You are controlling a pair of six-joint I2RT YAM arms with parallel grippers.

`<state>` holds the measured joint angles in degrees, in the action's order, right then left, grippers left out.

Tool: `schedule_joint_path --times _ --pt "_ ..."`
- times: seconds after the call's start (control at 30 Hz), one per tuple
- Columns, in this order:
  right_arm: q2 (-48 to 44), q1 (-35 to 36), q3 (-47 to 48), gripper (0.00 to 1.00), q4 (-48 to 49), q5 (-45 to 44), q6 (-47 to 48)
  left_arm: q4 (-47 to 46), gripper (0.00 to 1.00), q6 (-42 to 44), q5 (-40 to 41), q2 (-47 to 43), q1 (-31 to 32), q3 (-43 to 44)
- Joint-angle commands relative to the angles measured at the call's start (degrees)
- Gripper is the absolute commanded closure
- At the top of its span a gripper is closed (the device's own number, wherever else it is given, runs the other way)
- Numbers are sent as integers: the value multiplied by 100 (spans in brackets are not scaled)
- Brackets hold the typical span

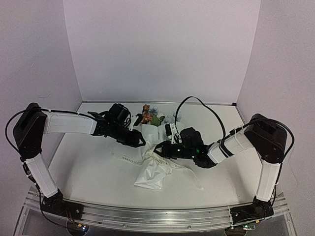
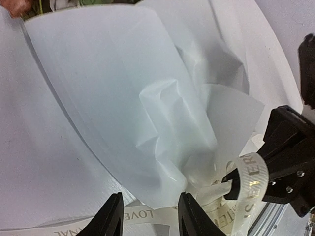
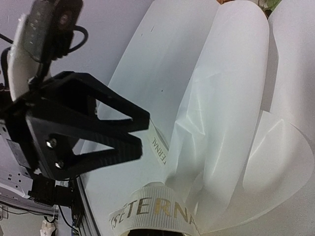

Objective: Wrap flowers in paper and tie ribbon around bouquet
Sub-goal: Cross the half-tied ribbon over the folded bouquet.

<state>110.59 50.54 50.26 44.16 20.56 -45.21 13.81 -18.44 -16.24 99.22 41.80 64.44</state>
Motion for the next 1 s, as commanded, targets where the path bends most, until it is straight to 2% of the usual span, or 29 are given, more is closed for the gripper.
schedule_joint_path --times 0.0,0.33,0.97 --pt "26 16 216 100 278 71 35 -69 60 30 -564 159 50 230" --pt "83 17 277 100 282 86 -30 -203 57 138 -866 88 218 230" --pt "139 17 192 100 281 43 -124 -505 55 -42 -925 -293 241 117"
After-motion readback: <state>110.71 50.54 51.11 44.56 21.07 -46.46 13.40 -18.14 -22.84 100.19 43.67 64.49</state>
